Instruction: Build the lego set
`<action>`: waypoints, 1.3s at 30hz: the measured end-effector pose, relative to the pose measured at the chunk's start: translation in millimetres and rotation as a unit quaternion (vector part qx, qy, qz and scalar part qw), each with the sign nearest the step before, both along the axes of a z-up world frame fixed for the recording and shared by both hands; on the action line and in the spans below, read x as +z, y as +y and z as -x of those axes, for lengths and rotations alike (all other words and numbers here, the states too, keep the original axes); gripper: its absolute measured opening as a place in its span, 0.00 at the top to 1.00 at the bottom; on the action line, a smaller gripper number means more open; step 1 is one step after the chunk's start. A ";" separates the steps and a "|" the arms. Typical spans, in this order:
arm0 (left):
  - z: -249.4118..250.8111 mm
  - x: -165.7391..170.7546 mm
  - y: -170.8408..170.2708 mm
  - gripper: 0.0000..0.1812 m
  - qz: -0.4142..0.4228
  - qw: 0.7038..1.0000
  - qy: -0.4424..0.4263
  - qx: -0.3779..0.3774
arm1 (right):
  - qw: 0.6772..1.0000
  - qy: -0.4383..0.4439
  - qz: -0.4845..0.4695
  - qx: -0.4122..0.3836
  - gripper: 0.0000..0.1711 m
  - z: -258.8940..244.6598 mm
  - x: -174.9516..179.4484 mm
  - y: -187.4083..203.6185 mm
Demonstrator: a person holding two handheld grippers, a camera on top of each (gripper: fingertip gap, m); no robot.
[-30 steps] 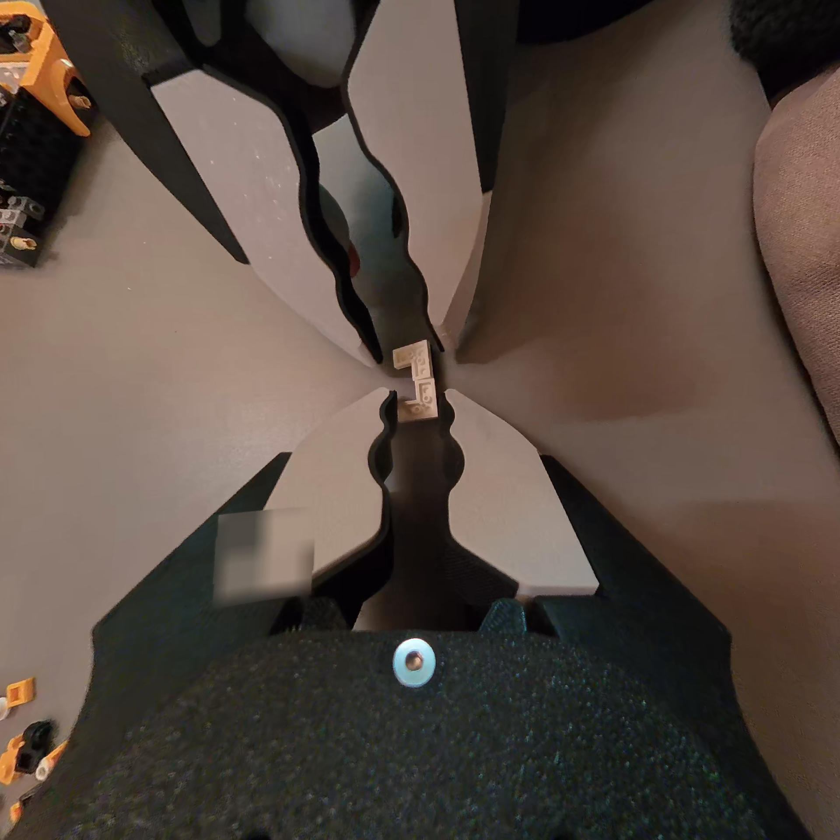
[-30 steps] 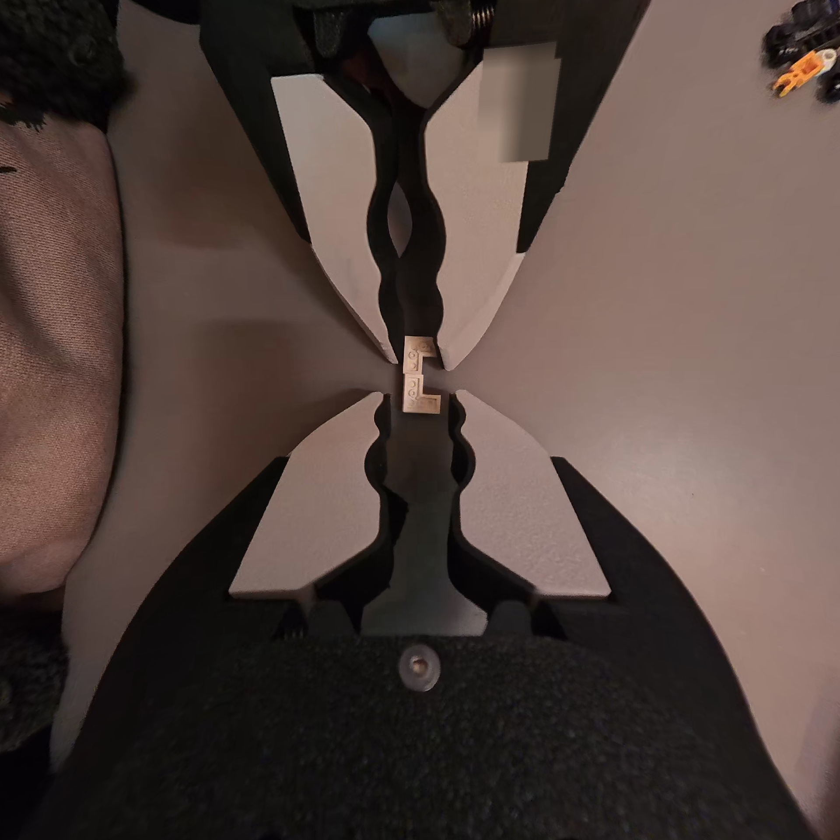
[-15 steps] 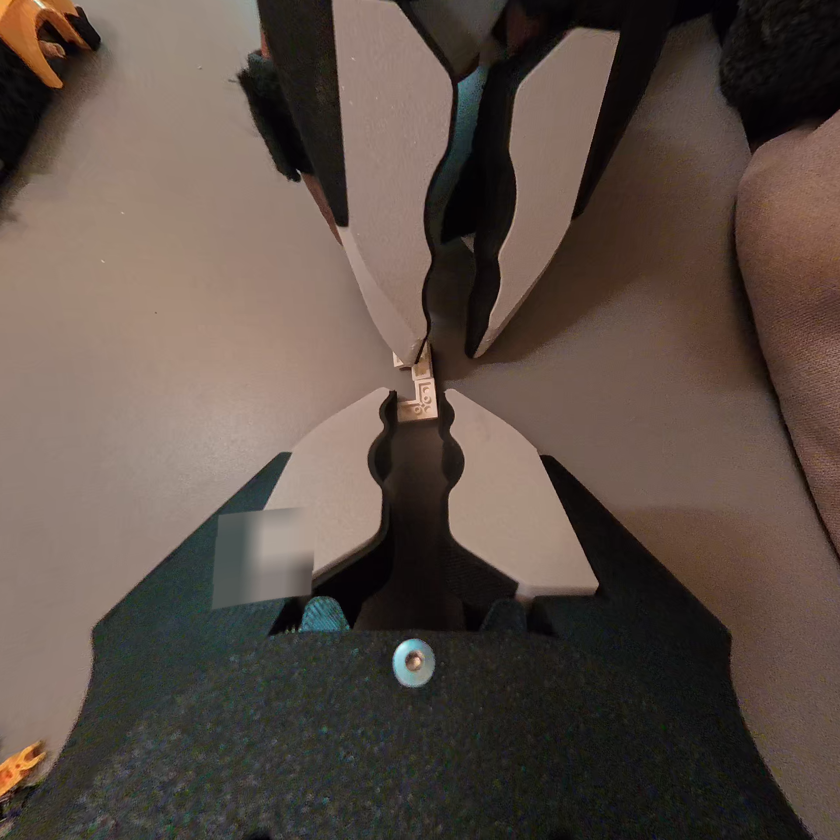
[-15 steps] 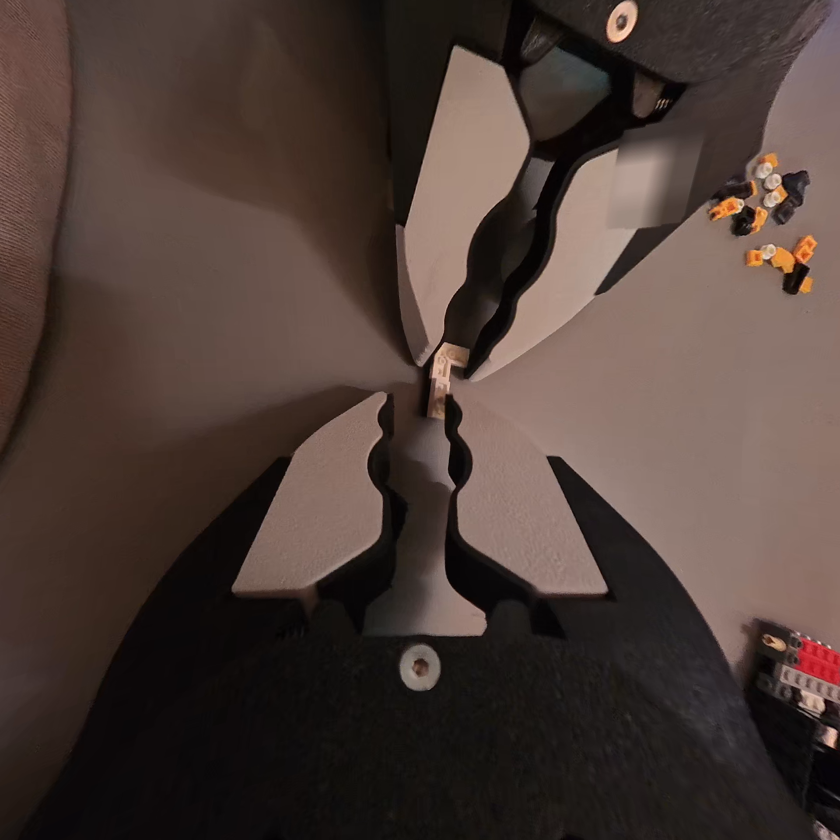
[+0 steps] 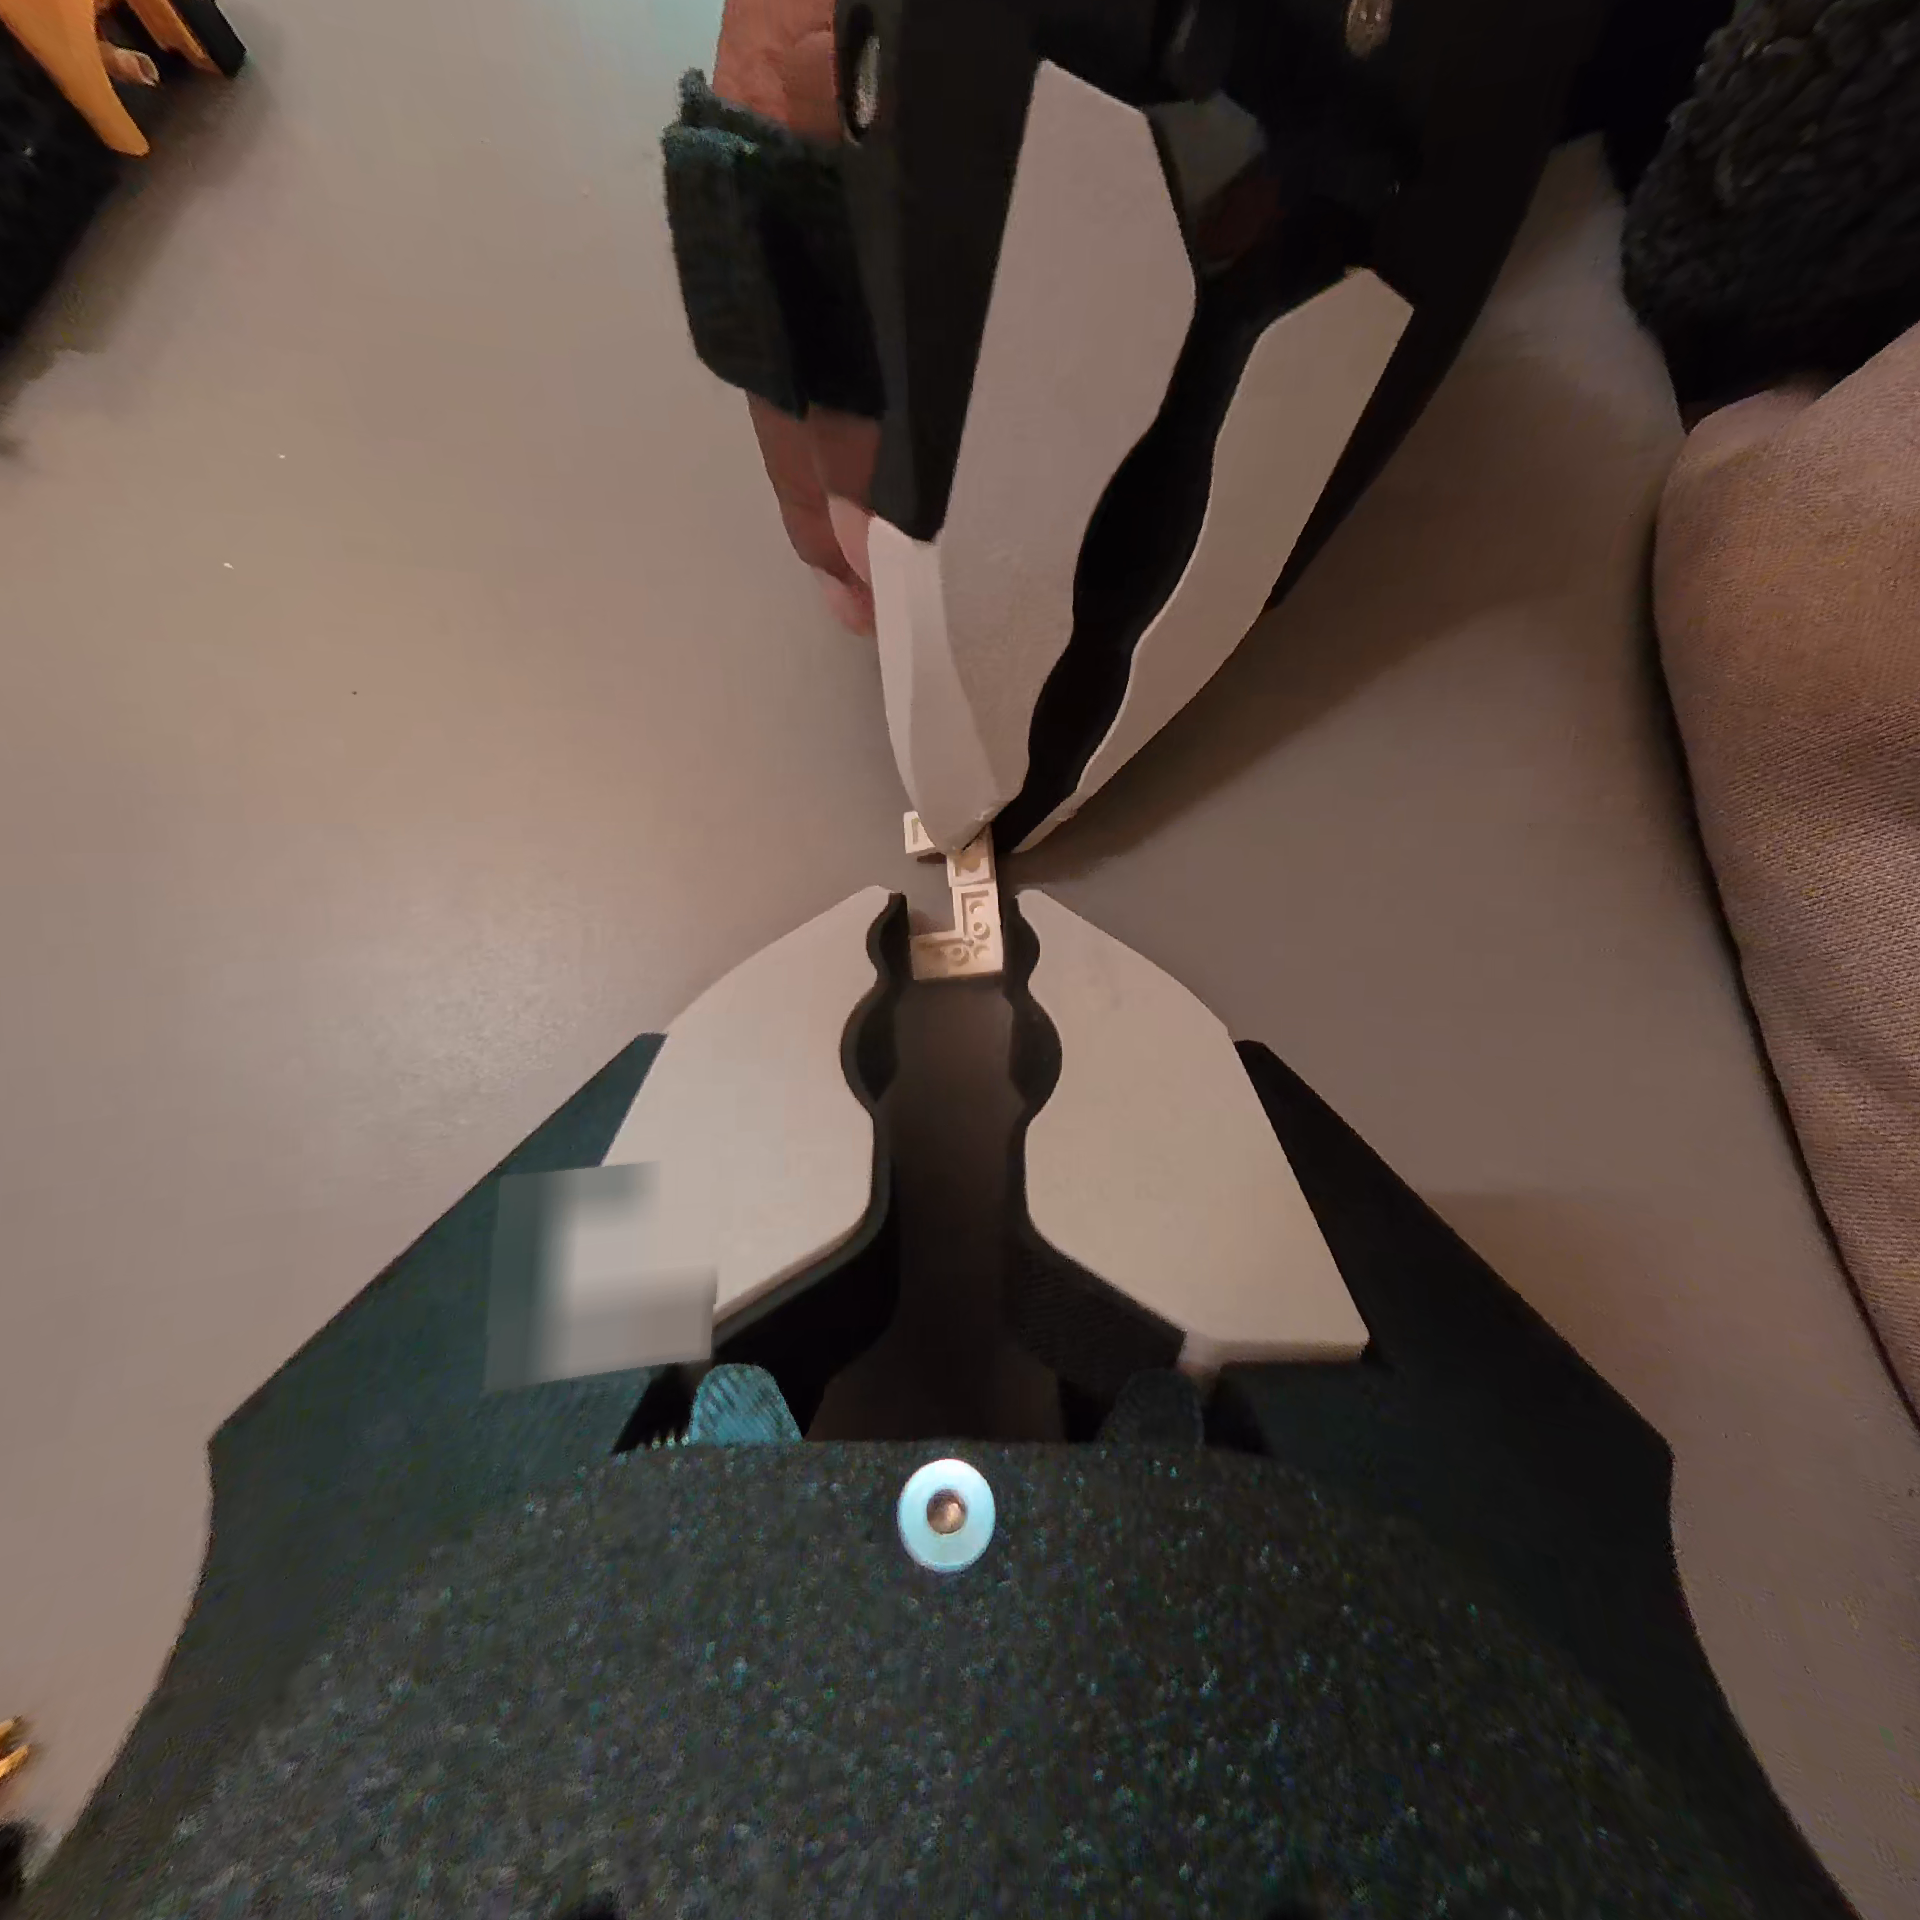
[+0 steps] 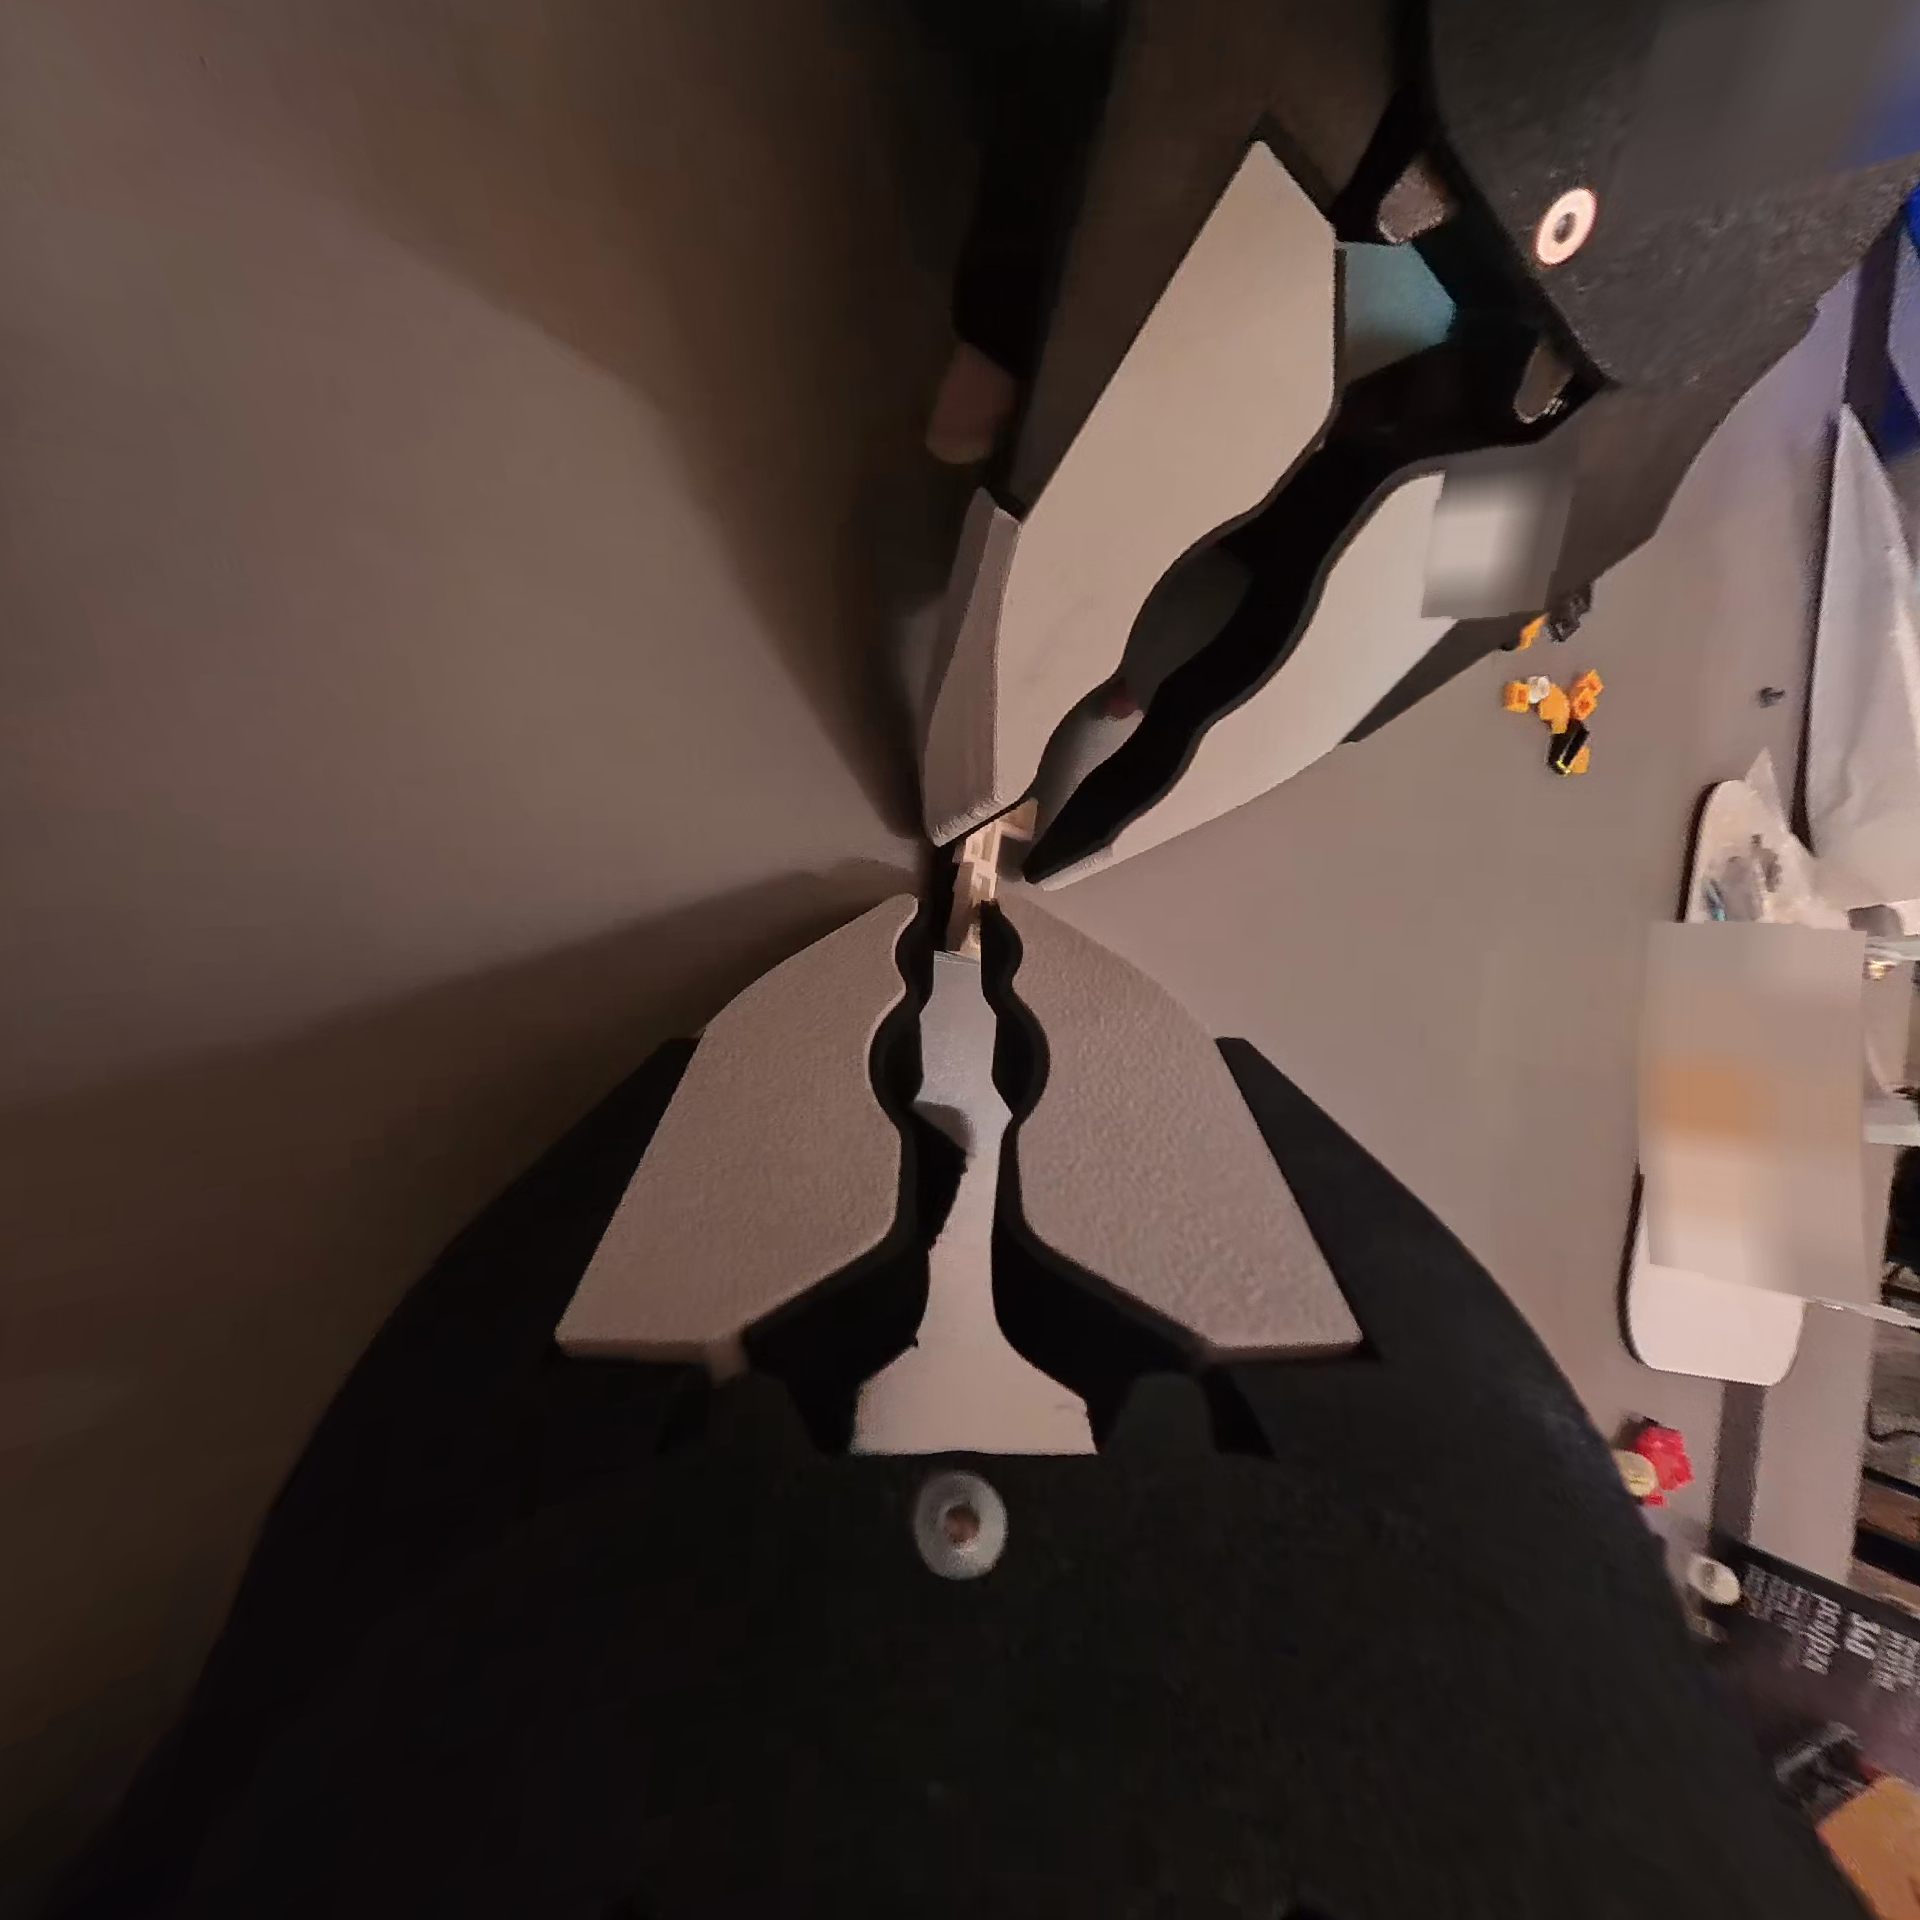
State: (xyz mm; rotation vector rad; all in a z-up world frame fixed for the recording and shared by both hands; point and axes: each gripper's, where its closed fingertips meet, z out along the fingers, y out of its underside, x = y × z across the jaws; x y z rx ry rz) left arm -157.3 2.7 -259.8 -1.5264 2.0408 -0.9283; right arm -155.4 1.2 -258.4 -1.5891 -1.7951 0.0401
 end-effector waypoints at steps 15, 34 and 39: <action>3.7 0.9 -1.1 0.91 -0.142 0.988 -0.025 -0.060 | 0.976 0.108 0.180 -0.061 0.96 -1.4 2.9 2.2; 0.3 1.9 -3.7 0.95 -0.019 0.999 -0.021 -0.019 | 0.964 0.110 0.235 -0.053 0.99 -4.8 4.0 -3.8; -0.7 2.4 -2.0 0.95 -0.008 1.000 -0.021 -0.007 | 0.968 0.100 0.222 -0.060 0.98 -6.5 3.6 -2.5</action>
